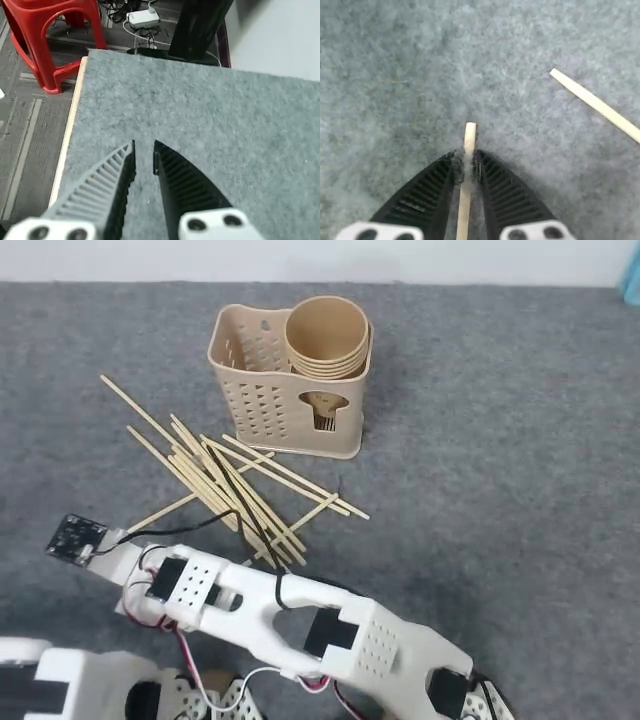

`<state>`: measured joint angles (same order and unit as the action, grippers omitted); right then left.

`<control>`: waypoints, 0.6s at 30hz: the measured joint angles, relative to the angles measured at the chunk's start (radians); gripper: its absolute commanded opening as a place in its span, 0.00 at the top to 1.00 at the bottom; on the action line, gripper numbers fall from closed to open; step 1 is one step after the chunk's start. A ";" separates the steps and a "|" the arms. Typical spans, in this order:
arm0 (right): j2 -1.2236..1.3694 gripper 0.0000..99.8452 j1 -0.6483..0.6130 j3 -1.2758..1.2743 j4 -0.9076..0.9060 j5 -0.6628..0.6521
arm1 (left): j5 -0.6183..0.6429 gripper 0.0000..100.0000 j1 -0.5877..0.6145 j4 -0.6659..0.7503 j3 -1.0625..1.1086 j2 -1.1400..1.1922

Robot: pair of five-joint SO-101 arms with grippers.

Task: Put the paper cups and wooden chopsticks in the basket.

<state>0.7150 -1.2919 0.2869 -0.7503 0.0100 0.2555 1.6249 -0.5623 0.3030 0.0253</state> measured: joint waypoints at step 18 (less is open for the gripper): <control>-0.272 0.99 0.130 0.247 -0.445 0.000 | -0.094 0.94 -0.230 -0.201 0.071 0.000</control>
<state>0.4434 -1.1615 0.5340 -1.1953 0.0100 0.1619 1.3947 -0.7633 0.3736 0.0253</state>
